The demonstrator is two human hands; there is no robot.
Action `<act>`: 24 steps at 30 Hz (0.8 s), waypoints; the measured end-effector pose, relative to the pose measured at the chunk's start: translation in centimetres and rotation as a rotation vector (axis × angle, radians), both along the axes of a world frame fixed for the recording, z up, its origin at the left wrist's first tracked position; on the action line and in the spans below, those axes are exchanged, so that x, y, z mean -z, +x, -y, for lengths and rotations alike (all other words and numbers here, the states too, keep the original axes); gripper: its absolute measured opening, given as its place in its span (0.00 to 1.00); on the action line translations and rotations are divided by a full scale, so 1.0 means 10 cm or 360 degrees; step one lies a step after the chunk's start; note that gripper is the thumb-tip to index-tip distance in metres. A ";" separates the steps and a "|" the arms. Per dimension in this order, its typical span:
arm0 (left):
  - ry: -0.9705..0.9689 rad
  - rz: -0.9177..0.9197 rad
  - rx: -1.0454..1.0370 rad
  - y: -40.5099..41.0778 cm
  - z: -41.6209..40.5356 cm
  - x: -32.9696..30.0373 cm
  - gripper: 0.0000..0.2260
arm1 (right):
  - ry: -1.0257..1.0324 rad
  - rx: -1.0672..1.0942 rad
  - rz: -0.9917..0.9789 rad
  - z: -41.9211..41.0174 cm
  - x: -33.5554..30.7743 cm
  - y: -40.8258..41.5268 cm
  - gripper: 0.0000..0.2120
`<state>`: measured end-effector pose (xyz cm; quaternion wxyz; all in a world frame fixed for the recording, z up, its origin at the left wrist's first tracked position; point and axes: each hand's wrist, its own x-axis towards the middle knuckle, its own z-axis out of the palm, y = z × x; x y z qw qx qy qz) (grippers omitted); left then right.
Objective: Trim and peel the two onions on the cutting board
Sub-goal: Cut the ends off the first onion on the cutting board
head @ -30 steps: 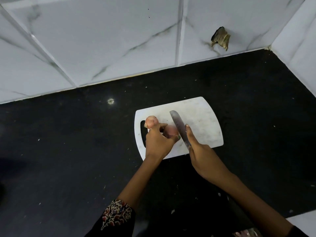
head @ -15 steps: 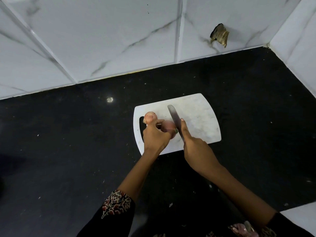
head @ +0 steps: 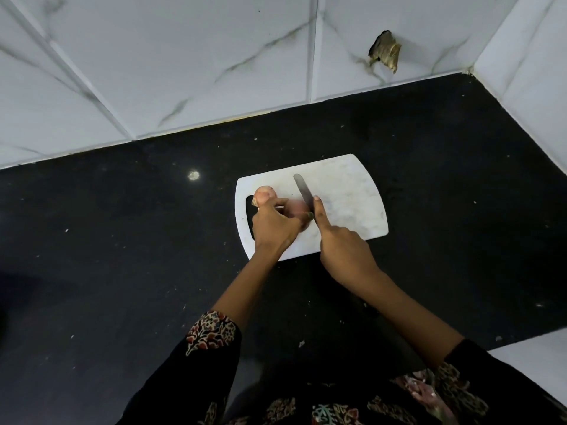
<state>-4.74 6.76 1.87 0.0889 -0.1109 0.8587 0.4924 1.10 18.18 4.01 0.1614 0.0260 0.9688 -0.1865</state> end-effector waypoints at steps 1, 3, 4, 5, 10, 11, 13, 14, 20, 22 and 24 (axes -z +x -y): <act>0.0000 0.0005 -0.0004 0.00 0.00 0.00 0.20 | 0.0002 0.0002 -0.0003 0.00 0.00 0.00 0.37; -0.0001 0.0012 0.0002 0.00 0.00 0.02 0.20 | -0.0016 0.0024 0.0013 -0.02 0.00 0.06 0.38; -0.0006 0.0009 0.0005 0.00 0.00 0.03 0.20 | -0.0033 0.0041 0.0022 -0.03 0.00 0.11 0.38; -0.0013 -0.0001 0.0010 0.00 0.00 0.03 0.21 | -0.0043 0.0051 0.0025 -0.03 0.00 0.16 0.38; -0.0058 -0.0071 0.0059 -0.01 -0.01 0.04 0.21 | -0.0018 0.0043 -0.0018 0.02 0.04 0.04 0.38; -0.0070 -0.0080 0.0063 0.00 -0.02 0.04 0.21 | -0.0005 0.0030 -0.0020 0.03 0.04 -0.01 0.37; -0.0074 -0.0088 0.0055 0.00 -0.01 0.04 0.21 | 0.0016 0.0017 -0.0020 0.03 0.04 -0.04 0.37; -0.0064 -0.0087 0.0049 0.00 -0.01 0.05 0.21 | 0.0032 0.0022 -0.0022 0.02 0.04 0.00 0.37; -0.0044 -0.0106 0.0030 0.02 -0.04 0.06 0.23 | 0.0054 0.0093 -0.0041 0.04 0.13 0.13 0.39; -0.0037 -0.0131 0.0023 0.05 -0.05 0.05 0.22 | 0.0051 0.0071 -0.0090 0.06 0.15 0.01 0.38; -0.0044 -0.0141 0.0019 0.06 -0.03 0.06 0.22 | 0.0012 0.0060 -0.0089 0.06 0.16 -0.05 0.37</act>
